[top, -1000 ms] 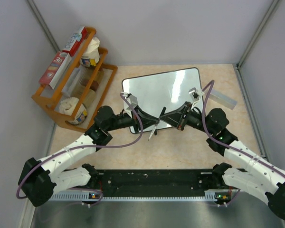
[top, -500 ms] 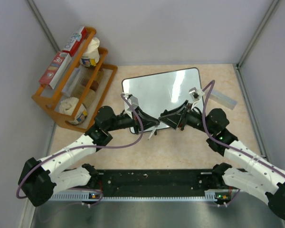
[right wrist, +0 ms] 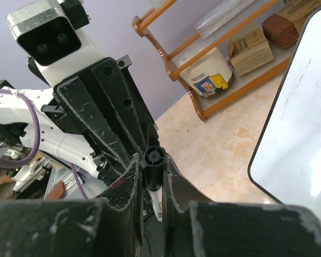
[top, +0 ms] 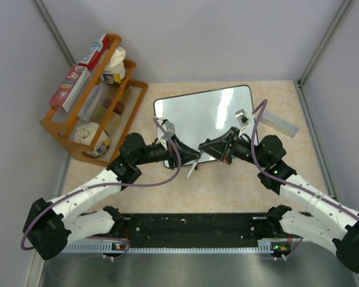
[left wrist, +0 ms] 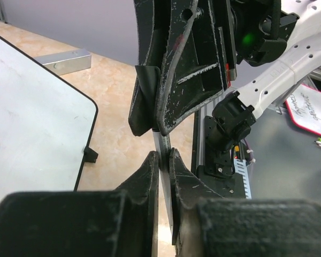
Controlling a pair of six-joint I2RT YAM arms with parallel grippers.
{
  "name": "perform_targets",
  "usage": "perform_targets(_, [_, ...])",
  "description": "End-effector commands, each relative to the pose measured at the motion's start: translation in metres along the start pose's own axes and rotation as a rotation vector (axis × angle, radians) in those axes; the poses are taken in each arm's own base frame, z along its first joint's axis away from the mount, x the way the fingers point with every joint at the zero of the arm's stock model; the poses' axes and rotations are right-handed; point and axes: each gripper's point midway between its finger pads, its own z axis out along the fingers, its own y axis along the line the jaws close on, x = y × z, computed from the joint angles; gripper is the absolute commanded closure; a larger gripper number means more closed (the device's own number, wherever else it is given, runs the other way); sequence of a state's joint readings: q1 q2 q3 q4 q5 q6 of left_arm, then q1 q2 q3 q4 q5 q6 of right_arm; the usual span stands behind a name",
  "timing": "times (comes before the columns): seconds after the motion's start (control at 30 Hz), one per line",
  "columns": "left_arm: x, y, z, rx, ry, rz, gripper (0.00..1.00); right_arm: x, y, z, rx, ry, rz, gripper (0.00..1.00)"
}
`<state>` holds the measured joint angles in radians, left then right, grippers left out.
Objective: Write a sentence on the whiteboard
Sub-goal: Pass from the left arm to the right, then pass from the right arm to the left
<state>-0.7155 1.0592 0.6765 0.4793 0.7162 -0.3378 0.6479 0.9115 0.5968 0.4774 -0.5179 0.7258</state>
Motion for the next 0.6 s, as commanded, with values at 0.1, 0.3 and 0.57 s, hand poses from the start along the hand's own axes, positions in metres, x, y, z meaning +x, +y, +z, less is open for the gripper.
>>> perform_targets(0.1, [-0.009,-0.002,-0.007,-0.028,-0.044,0.081,0.35,-0.018,0.017,-0.001,-0.026,-0.049,-0.048,1.00])
perform_targets(0.3, [0.006,0.000,-0.015,-0.055,-0.004,0.091,0.23,-0.022,0.013,-0.005,0.011,-0.079,-0.052,1.00])
perform_targets(0.57, [0.032,0.005,-0.012,-0.040,0.064,0.040,0.24,-0.023,0.010,-0.004,0.027,-0.082,-0.047,1.00])
